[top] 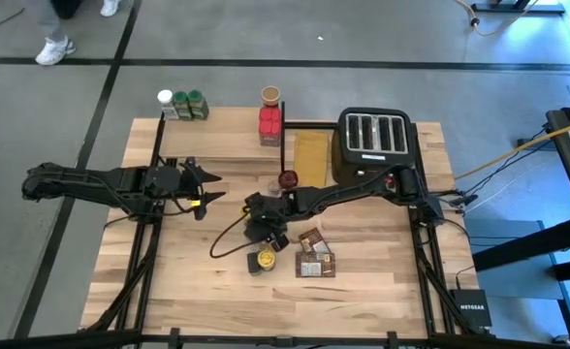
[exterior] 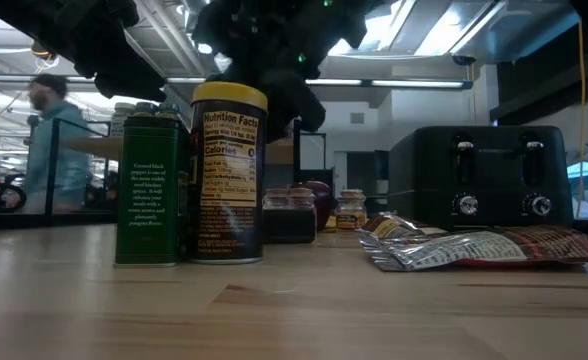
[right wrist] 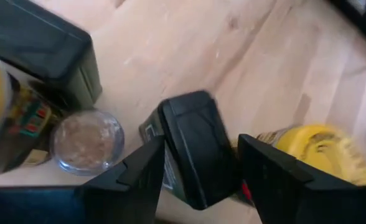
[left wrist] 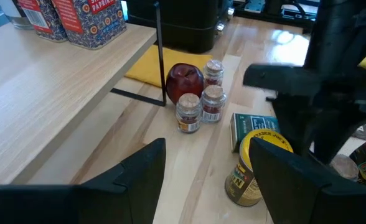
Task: Shelf spices
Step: Put the center black seasoning can on the shelf
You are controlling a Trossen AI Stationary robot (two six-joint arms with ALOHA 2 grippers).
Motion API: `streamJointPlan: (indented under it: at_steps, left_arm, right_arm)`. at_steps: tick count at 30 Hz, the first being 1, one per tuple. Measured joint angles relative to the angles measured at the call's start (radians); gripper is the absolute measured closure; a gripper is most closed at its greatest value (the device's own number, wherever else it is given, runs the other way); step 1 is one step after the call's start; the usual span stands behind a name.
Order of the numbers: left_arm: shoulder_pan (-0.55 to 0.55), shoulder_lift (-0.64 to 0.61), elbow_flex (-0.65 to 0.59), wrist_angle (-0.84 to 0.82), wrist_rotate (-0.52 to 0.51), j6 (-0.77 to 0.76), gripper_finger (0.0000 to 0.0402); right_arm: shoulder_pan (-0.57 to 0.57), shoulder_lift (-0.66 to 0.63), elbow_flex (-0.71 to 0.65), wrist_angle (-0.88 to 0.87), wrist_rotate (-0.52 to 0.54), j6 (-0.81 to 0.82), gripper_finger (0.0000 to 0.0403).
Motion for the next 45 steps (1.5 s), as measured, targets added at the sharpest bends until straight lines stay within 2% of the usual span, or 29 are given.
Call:
streamJointPlan:
  at_steps: [10,15,17,25,28,32,36,40,45]
  left_arm:
    - [-0.001,0.0,0.0,0.0,0.0,0.0,0.0176]
    - [-0.001,0.0,0.0,0.0,0.0,0.0,0.0176]
    - [-0.001,0.0,0.0,0.0,0.0,0.0,0.0176]
    - [-0.001,0.0,0.0,0.0,0.0,-0.001,0.0176]
    - [-0.001,0.0,0.0,0.0,0.0,-0.001,0.0176]
    - [-0.001,0.0,0.0,0.0,0.0,-0.001,0.0176]
    - [-0.001,0.0,0.0,0.001,0.0,-0.003,0.0176]
    - [-0.001,0.0,0.0,0.0,0.0,-0.004,0.0176]
    - [-0.001,0.0,0.0,0.0,0.0,-0.002,0.0176]
  right_arm:
    - [-0.005,0.034,-0.001,-0.037,0.0,0.05,0.0196]
    - [-0.004,0.023,-0.001,-0.045,0.01,0.129,0.0246]
    - [-0.004,0.004,-0.001,-0.051,0.012,0.144,0.0272]
    - [-0.004,-0.146,0.0,-0.078,0.032,0.236,0.0274]
    - [-0.004,-0.209,0.006,-0.082,0.106,0.245,0.0273]
    - [-0.016,-0.246,0.119,-0.165,0.244,0.235,0.0269]
    - [-0.069,-0.242,0.278,-0.262,0.305,0.192,0.0271]
    - [-0.158,-0.239,0.381,-0.255,0.315,0.167,0.0271]
    - [-0.281,-0.238,0.414,-0.178,0.232,0.156,0.0271]
